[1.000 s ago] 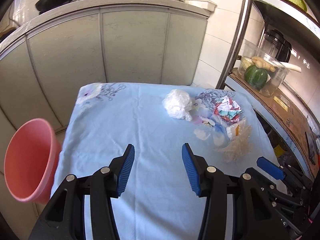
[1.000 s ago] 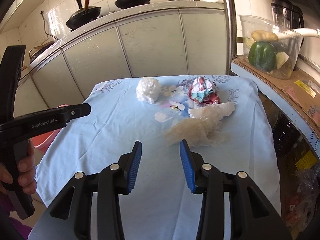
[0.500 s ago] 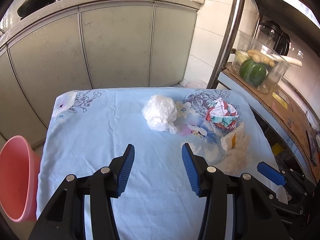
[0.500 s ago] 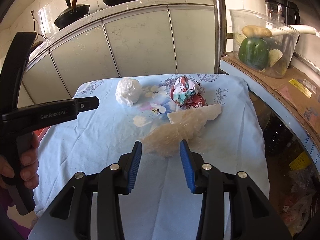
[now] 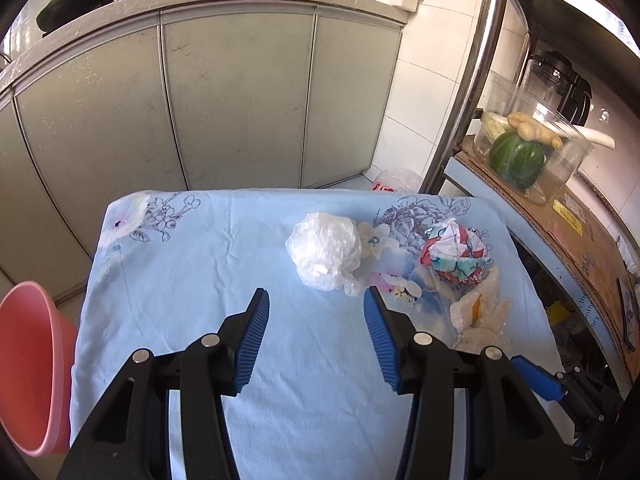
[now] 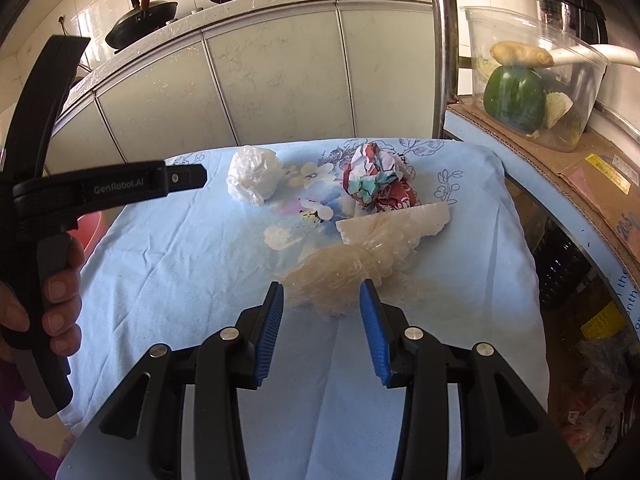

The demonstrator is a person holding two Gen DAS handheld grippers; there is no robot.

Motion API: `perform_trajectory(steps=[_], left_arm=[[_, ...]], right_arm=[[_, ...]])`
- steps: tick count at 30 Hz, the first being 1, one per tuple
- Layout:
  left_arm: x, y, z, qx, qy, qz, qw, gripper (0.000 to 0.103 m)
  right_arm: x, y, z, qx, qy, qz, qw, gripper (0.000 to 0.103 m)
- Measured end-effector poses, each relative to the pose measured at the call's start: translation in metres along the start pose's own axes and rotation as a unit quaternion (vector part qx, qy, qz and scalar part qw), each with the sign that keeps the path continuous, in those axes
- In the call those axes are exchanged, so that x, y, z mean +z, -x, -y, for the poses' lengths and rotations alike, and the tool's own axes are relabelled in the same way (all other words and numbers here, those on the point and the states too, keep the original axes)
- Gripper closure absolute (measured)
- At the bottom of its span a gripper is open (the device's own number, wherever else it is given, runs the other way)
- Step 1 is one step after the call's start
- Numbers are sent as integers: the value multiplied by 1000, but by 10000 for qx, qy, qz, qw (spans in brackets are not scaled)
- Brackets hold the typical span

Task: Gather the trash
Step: 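Lower the left gripper onto the white plastic bag while the right gripper approaches the colourful wrapper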

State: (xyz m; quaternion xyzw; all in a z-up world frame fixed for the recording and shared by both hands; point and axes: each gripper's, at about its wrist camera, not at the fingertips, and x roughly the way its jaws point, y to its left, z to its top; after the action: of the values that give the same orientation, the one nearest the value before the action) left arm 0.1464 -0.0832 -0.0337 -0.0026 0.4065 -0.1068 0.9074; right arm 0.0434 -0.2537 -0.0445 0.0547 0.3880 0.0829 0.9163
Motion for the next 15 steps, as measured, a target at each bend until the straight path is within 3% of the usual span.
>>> perform_trajectory(steps=[15], left_arm=[[14,-9,5,-48,-59,63,10000,54]], right_arm=[[1,0,1,57,-12,-13,10000,63]])
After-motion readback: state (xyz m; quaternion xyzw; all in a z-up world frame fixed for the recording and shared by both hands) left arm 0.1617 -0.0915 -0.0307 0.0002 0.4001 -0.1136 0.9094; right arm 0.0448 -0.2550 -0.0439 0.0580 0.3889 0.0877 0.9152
